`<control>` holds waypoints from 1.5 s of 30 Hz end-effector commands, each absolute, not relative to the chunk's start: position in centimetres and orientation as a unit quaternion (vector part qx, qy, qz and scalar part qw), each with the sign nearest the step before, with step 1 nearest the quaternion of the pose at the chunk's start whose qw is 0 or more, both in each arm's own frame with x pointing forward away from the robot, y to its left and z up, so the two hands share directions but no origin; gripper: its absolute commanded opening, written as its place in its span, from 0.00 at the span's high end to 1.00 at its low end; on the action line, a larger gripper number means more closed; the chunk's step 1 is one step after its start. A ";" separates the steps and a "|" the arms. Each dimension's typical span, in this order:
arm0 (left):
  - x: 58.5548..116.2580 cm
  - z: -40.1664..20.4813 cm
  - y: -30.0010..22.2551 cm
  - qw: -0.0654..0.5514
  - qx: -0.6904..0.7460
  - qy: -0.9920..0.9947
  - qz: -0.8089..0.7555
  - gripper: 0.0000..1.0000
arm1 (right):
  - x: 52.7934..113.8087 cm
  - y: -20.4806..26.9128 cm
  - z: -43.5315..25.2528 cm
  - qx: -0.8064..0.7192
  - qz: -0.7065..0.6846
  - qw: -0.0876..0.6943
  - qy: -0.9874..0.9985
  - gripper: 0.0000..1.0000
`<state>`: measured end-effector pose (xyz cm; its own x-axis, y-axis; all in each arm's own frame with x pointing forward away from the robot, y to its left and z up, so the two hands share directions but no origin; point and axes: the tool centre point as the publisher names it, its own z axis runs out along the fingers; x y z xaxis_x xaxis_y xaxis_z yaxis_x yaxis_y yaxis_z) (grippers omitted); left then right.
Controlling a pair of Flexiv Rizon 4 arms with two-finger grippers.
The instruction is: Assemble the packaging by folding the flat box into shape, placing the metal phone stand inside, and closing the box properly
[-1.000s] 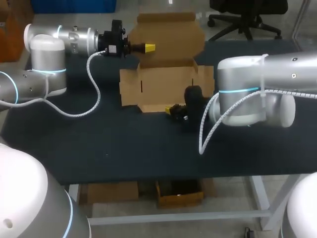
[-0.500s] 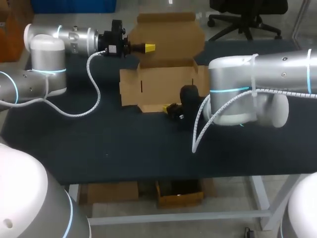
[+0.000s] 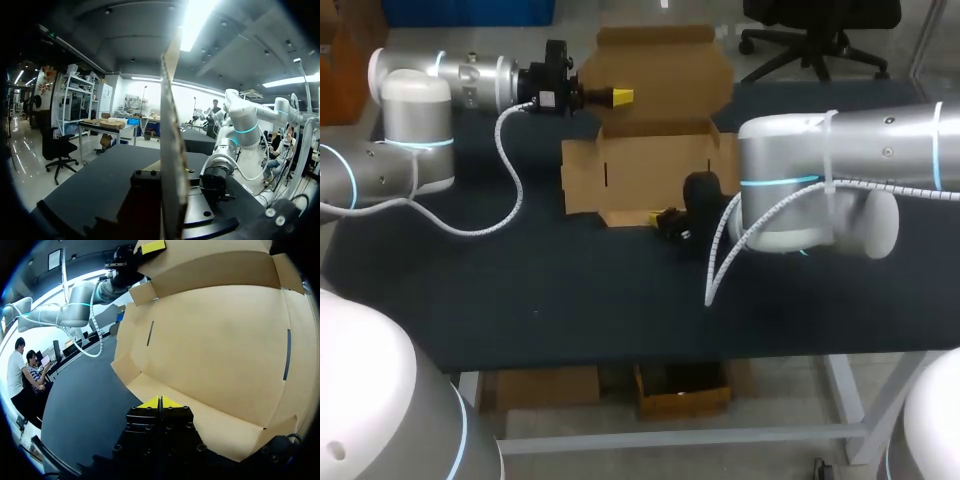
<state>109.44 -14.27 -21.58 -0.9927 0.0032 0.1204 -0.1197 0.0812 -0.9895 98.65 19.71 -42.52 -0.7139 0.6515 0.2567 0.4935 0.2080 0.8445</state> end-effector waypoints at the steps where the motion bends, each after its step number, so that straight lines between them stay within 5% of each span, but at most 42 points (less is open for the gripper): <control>1: 109.6 -21.8 -14.2 0.048 0.037 -0.733 0.678 1.00 | 98.7 20.1 -43.2 0.374 0.509 0.082 0.771 1.00; 45: 101.7 -21.0 -14.5 0.035 0.025 -0.742 0.670 1.00 | 98.5 19.9 -43.6 0.381 0.510 0.081 0.767 1.00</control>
<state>102.84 -14.64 -21.11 -0.9941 0.0576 0.0920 -0.0860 0.0986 -0.9914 98.60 19.68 -42.80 -0.6991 0.6630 0.2679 0.5071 0.1955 0.8394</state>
